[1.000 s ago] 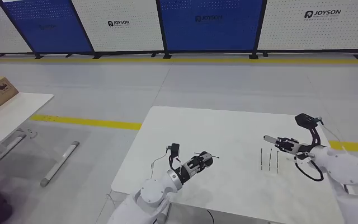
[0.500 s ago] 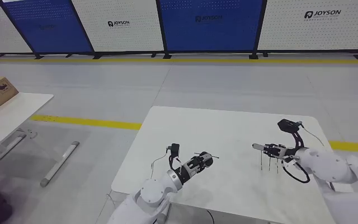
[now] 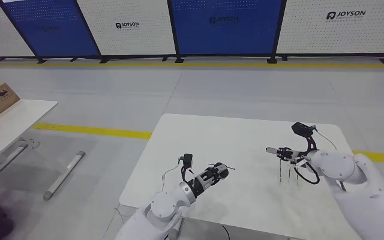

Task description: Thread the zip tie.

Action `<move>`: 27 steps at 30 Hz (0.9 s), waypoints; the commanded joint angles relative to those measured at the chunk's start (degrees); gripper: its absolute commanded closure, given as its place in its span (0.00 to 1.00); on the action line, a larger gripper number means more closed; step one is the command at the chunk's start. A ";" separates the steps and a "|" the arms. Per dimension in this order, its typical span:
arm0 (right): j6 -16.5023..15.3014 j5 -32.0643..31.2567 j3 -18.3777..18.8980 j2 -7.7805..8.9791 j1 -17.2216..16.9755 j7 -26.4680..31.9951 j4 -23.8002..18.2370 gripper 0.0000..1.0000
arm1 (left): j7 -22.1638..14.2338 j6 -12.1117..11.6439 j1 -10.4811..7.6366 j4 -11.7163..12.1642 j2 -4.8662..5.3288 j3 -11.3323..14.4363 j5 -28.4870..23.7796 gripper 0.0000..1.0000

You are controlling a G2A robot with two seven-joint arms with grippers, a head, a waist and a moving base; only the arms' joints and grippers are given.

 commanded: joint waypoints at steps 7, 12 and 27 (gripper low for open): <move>-7.72 3.64 4.12 1.05 -4.24 1.24 -2.30 0.00 | 0.00 0.00 0.00 0.00 0.00 0.00 0.00 1.00; -12.11 5.40 12.38 3.02 -11.74 1.44 -7.50 0.00 | 0.00 0.00 0.00 0.00 0.00 0.00 0.00 1.00; -13.24 3.55 17.48 4.19 -16.45 0.66 -10.90 0.00 | 0.00 0.00 0.00 0.00 0.00 0.00 0.00 1.00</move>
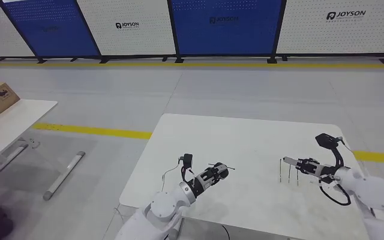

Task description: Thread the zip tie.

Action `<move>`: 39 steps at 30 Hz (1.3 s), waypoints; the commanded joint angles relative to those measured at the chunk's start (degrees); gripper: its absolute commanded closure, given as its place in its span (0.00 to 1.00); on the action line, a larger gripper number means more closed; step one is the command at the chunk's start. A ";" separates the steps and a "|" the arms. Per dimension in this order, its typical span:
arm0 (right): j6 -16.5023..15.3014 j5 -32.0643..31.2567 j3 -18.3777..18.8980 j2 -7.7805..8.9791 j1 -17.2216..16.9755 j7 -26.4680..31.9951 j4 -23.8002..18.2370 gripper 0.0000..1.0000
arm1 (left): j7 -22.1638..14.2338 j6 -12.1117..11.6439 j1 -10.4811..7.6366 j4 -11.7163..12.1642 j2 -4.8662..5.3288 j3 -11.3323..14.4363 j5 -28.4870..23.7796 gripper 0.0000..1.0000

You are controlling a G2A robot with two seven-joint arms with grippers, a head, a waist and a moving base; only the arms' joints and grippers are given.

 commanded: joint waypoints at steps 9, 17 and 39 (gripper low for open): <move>8.62 -0.51 -6.16 -0.72 6.91 9.64 2.85 0.00 | 0.00 0.00 0.00 0.00 0.00 0.00 0.00 1.00; 11.95 -2.06 -9.09 -1.30 10.45 9.94 5.73 0.00 | 0.00 0.00 0.00 0.00 0.00 0.00 0.00 1.00; 17.07 -13.83 -15.44 -2.00 12.50 8.07 3.15 0.00 | 0.00 0.00 0.00 0.00 0.00 0.00 0.00 1.00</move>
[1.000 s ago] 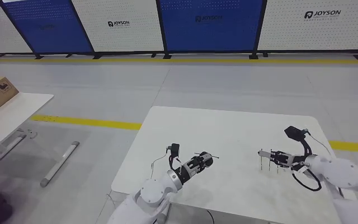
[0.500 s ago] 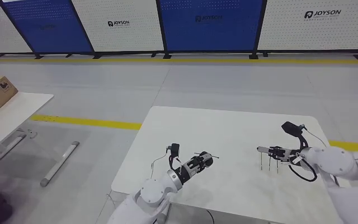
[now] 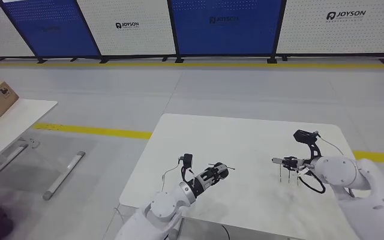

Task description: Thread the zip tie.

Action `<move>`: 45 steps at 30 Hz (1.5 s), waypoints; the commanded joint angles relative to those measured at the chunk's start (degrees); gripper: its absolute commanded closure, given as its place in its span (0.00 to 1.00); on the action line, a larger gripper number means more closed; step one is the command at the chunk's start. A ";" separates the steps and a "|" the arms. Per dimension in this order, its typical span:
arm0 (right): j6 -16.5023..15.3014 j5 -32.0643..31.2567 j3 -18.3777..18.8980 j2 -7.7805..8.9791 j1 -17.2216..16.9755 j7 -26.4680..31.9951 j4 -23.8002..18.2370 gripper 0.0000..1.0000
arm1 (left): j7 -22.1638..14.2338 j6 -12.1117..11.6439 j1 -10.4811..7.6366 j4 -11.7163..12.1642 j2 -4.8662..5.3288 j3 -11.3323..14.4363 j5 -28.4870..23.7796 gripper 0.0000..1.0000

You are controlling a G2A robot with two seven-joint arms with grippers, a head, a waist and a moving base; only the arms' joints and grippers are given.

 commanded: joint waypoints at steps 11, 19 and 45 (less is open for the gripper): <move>-2.86 0.01 0.77 0.19 0.20 1.94 1.67 0.40 | 0.00 0.00 0.00 0.00 0.00 0.00 0.00 1.00; 0.10 -2.00 1.70 0.50 -0.72 3.65 -0.32 0.45 | 0.00 0.00 0.00 0.00 0.00 0.00 0.00 1.00; 3.37 -3.46 -3.54 -2.06 6.48 7.51 11.70 0.61 | 0.00 0.00 0.00 0.00 0.00 0.00 0.00 1.00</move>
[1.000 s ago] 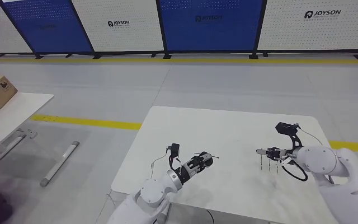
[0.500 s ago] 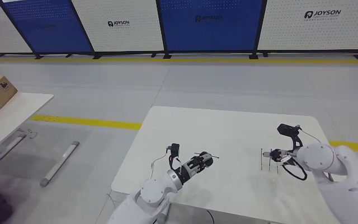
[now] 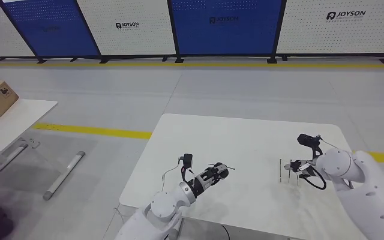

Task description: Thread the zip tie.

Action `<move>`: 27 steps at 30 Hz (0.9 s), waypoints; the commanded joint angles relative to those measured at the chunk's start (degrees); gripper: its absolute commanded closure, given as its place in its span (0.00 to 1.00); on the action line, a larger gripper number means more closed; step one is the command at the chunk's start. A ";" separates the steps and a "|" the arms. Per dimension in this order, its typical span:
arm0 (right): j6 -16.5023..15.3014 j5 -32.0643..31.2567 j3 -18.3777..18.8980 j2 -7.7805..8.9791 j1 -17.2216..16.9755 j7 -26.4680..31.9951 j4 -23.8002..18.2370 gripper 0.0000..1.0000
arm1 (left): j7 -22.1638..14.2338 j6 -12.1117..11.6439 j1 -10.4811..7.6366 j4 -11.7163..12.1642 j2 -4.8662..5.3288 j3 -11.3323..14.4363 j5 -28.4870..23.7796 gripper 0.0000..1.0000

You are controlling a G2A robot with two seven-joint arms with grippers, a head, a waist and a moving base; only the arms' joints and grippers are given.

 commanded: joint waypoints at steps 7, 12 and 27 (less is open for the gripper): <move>0.00 -1.72 -1.36 -1.06 1.62 1.78 2.10 0.61 | 0.00 0.00 0.00 0.00 0.00 0.00 0.00 1.00; 0.00 -2.33 -2.23 -1.79 2.55 2.54 3.32 0.65 | 0.00 0.00 0.00 0.00 0.00 0.00 0.00 1.00; 0.00 -4.18 -4.57 -4.53 6.17 4.05 9.54 0.73 | 0.00 0.00 0.00 0.00 0.00 0.00 0.00 1.00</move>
